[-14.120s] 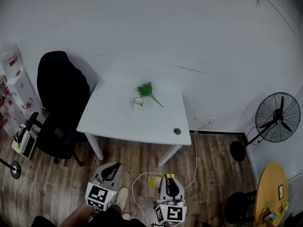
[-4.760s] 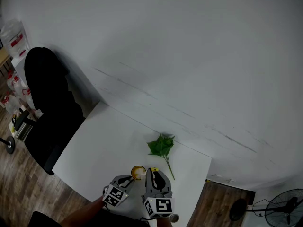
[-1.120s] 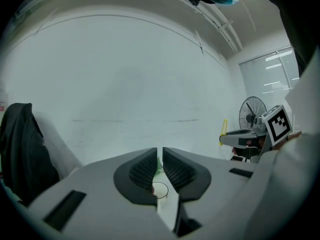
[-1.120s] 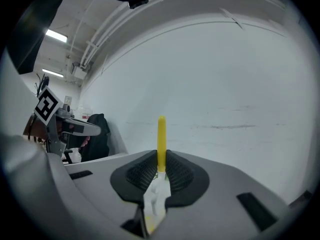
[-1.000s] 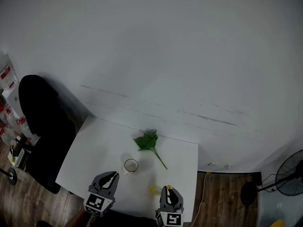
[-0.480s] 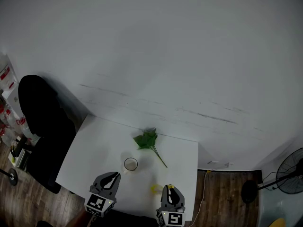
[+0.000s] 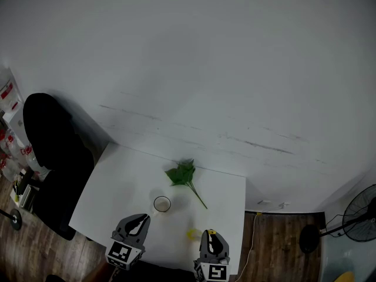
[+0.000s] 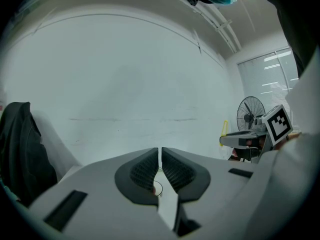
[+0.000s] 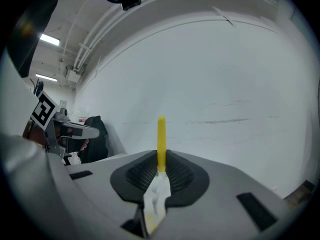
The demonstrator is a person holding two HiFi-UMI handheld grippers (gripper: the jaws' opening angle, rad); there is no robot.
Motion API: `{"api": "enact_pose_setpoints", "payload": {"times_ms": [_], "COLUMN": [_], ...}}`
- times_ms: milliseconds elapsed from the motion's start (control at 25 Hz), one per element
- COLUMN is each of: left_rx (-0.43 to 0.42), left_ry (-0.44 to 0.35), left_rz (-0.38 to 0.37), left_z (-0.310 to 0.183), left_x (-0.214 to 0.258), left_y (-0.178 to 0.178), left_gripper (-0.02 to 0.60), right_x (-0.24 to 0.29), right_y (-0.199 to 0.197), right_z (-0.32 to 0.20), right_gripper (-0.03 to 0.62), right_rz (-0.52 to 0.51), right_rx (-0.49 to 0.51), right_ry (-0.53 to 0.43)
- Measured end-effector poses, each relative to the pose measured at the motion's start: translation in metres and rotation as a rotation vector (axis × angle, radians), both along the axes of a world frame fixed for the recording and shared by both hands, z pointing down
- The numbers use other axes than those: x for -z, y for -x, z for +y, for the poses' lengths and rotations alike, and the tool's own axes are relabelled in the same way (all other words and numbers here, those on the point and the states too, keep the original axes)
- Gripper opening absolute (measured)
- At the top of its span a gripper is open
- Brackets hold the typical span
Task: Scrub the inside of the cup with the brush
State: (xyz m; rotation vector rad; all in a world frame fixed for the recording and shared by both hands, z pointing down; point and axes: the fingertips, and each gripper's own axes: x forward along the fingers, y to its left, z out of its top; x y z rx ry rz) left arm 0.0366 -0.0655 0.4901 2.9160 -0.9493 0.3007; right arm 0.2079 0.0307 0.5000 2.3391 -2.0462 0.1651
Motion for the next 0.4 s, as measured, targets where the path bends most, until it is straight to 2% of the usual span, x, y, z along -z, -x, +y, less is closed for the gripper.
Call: {"api": "enact_pose_setpoints", "payload": {"times_ms": [120, 240, 400], "left_rx": [0.002, 0.002, 0.004], "left_ry": [-0.028, 0.004, 0.01], "left_rz": [0.034, -0.003, -0.015], "left_z": [0.0005, 0.0032, 0.0038], "left_x": [0.0015, -0.0014, -0.0024], "left_y": [-0.0032, -0.0023, -0.001], "left_gripper": [0.038, 0.038, 0.038], "right_x": [0.0008, 0.0014, 0.0023], "right_y": [-0.0004, -0.0006, 0.0013], "right_z": [0.002, 0.0022, 0.0025], "right_gripper": [0.064, 0.064, 0.064], "right_rz": [-0.006, -0.004, -0.004], "right_rx": [0.002, 0.004, 0.01], "right_ry": [0.002, 0.0, -0.007]}}
